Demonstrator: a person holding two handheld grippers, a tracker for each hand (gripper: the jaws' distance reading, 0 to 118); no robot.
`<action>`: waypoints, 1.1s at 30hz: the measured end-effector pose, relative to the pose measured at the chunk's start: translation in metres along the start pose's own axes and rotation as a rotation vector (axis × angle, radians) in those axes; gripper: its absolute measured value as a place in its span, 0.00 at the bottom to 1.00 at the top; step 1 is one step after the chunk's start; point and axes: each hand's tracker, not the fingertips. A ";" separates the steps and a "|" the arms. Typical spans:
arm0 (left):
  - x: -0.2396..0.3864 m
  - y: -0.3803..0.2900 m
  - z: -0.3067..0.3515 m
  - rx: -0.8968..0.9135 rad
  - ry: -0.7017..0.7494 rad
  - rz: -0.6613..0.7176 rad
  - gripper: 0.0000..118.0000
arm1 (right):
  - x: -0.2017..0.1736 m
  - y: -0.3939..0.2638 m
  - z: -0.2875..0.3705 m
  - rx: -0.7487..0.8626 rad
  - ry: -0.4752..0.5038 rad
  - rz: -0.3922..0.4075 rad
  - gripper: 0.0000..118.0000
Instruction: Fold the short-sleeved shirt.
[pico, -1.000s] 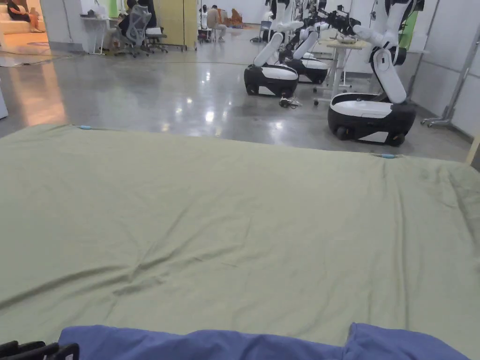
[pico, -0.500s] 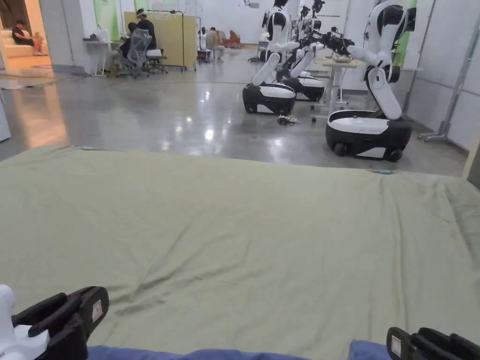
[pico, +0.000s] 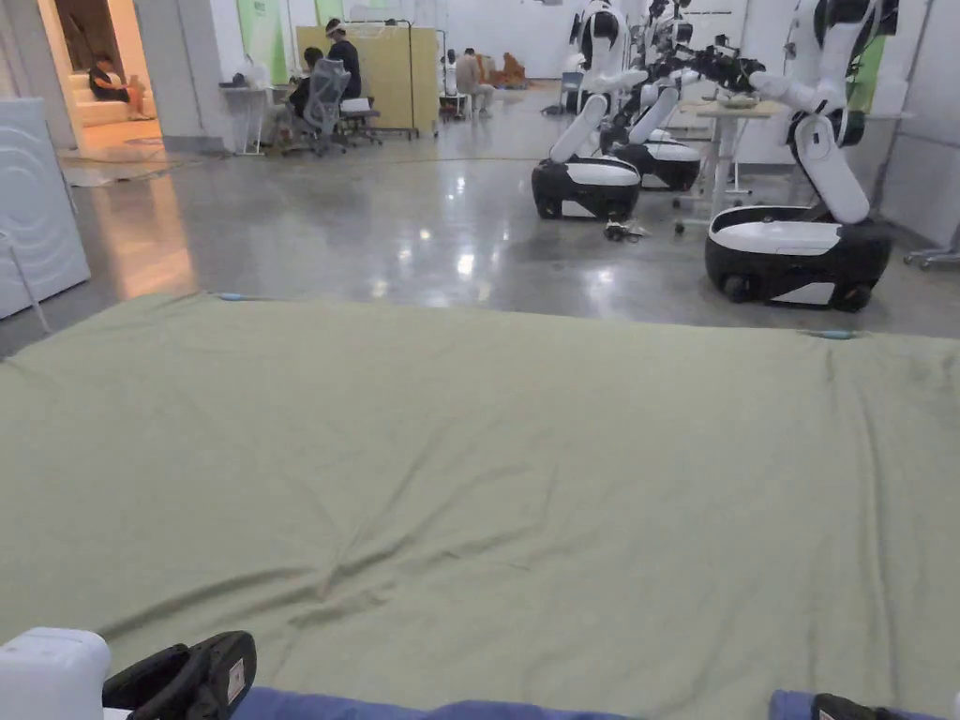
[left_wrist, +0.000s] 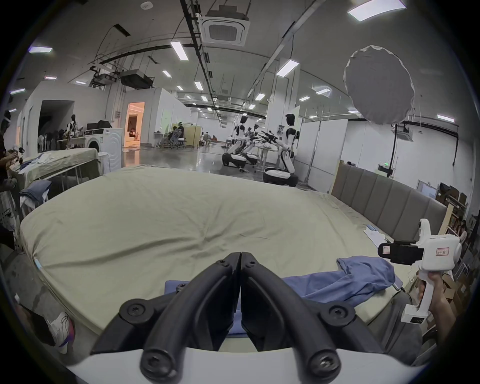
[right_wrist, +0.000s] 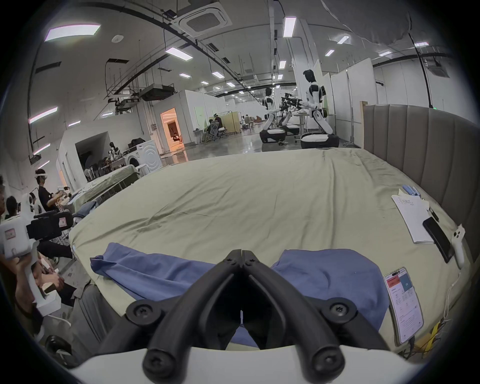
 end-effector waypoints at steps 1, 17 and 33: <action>-0.003 0.001 0.000 -0.001 -0.003 -0.003 0.03 | -0.001 0.001 0.002 0.002 0.004 -0.004 0.00; -0.162 -0.082 -0.081 -0.321 -0.212 0.714 0.59 | 0.004 -0.010 0.017 -0.043 0.028 -0.071 0.00; -0.129 -0.142 -0.159 -0.419 -0.345 1.016 0.13 | 0.027 -0.018 0.020 -0.075 0.022 -0.149 0.00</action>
